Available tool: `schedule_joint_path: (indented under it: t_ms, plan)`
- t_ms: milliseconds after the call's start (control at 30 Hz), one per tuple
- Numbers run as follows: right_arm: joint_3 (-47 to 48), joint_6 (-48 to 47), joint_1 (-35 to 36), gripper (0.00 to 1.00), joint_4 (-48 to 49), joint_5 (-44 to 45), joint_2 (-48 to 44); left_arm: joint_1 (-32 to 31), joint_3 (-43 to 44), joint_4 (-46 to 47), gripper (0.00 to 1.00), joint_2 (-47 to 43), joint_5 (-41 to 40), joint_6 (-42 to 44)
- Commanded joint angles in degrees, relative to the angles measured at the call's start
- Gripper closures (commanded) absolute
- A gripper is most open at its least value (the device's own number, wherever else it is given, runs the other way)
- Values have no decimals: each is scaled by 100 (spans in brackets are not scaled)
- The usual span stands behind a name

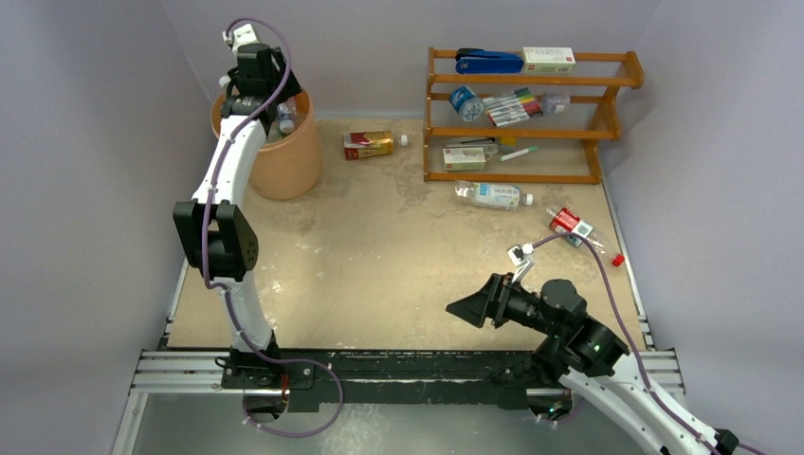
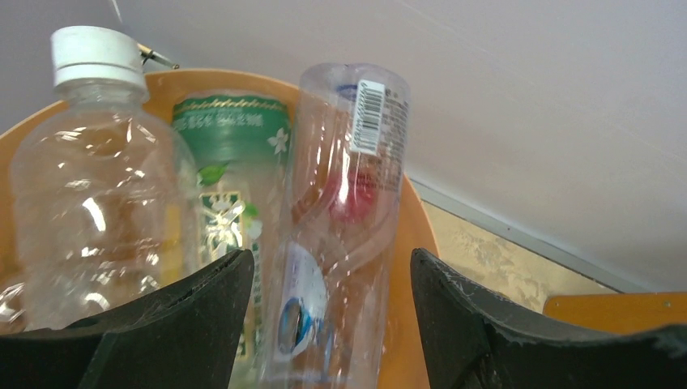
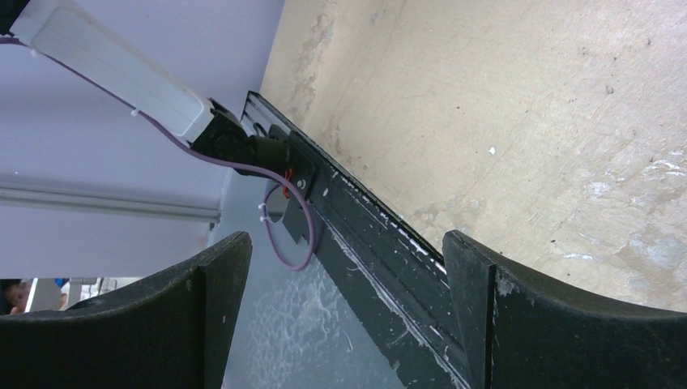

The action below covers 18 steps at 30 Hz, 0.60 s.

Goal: Put the plastic bottles in the bin
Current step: Place the plastic bottle in the trash bin.

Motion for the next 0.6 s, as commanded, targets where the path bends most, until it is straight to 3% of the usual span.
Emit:
schedule_joint_path:
  t_ms: [0,233,333,567]
  plan:
    - [26,21,37,10,189,-73,-33,15,-129,-79,30,-777,-96,-241]
    - [138,-15,34,8,85,65,19,8,3,-429,29,-1282,195,-403]
    - [307,-56,33,0,-108,288,56,13,-22,-591,29,-1490,493,-526]
    - [792,-108,33,0,-695,967,230,-207,-717,-673,21,-2135,1234,-717]
